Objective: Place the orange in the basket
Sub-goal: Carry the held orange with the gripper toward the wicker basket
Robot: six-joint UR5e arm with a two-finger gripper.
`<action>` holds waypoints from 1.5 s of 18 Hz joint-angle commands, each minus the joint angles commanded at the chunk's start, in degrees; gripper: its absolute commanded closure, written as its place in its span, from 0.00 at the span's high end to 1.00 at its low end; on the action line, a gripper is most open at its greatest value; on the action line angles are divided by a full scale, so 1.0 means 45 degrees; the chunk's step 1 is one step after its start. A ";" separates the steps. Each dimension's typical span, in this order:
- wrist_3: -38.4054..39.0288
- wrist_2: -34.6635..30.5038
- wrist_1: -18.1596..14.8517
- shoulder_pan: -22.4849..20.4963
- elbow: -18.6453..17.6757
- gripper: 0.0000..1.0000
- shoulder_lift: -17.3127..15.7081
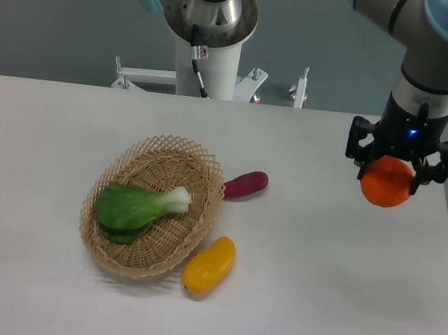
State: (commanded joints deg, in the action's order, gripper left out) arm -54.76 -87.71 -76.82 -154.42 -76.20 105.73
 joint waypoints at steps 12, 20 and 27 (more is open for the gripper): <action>0.0176 -0.0039 0.0039 0.0350 -0.0448 0.60 0.0078; 0.3353 -0.0293 0.0097 0.2554 -0.1699 0.60 -0.0039; 0.6559 0.0583 0.0369 0.4860 -0.2323 0.60 0.0136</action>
State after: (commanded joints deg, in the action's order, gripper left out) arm -25.24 -85.09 -75.16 -132.55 -86.65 106.35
